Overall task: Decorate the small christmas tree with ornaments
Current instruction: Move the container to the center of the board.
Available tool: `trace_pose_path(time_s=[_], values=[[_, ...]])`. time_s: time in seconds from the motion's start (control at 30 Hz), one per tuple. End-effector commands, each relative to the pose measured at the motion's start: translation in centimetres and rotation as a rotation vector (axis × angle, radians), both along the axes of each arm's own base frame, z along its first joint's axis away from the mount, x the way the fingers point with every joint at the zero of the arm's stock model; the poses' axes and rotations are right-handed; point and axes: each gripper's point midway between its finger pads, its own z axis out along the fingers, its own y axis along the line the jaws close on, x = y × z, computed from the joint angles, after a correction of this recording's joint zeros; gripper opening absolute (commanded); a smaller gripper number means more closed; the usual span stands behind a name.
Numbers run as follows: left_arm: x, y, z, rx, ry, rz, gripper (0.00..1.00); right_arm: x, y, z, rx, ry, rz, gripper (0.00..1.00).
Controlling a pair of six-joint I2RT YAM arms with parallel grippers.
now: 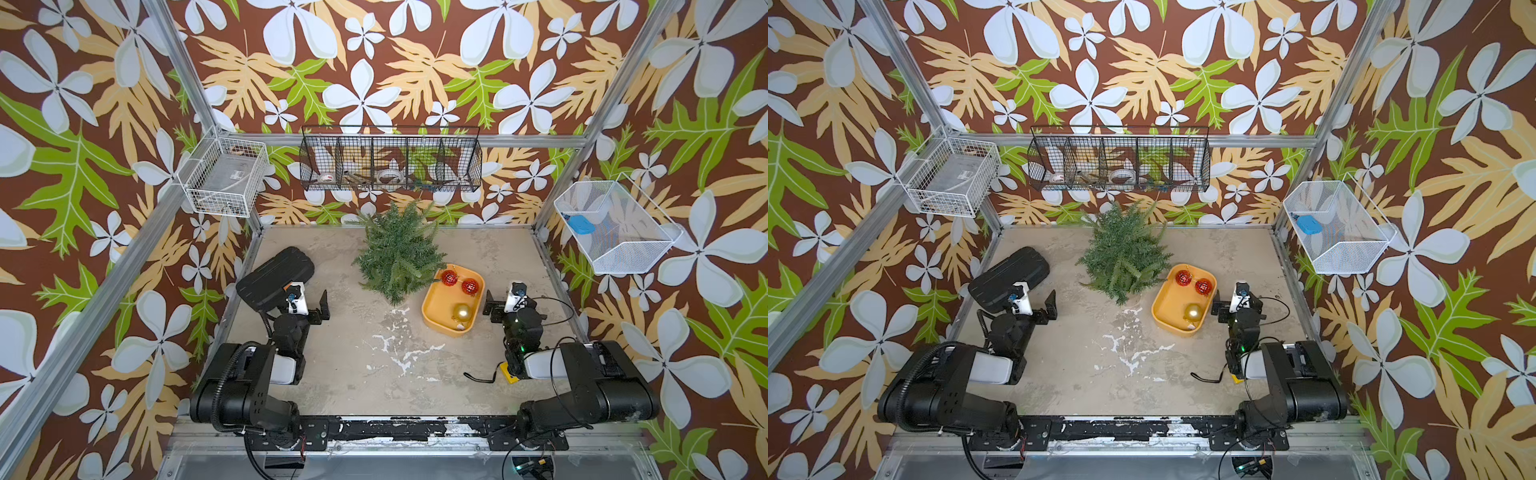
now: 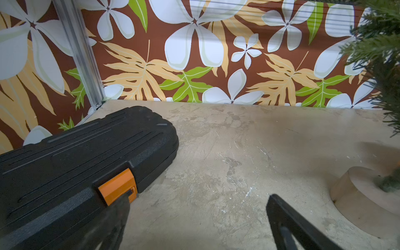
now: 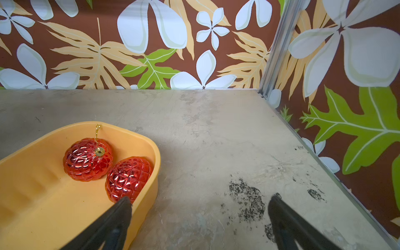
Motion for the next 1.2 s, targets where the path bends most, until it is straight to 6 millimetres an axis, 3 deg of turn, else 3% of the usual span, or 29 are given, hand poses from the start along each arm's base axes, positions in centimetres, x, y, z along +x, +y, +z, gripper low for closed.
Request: trace_pose_path(time_s=[0.0, 0.73, 0.9, 1.03, 1.17], values=[[0.1, 0.1, 0.4, 0.007, -0.014, 0.009, 1.00, 0.2, 0.0, 0.8, -0.005, -0.031, 0.000, 1.00], [0.6, 1.1, 0.5, 0.000, 0.006, 0.074, 1.00, 0.0, 0.0, 0.9, -0.005, -0.034, -0.001, 1.00], [2.4, 1.5, 1.6, 0.006, 0.090, 0.106, 1.00, 0.8, -0.2, 3.0, -0.021, 0.007, -0.058, 1.00], [1.9, 2.2, 4.0, -0.035, 0.054, 0.152, 1.00, 0.9, 0.6, 4.1, -0.019, 0.049, -0.012, 0.96], [2.1, 2.8, 4.3, -0.115, 0.158, 0.205, 1.00, 0.0, 1.9, 4.3, 0.094, 0.115, 0.042, 0.97]])
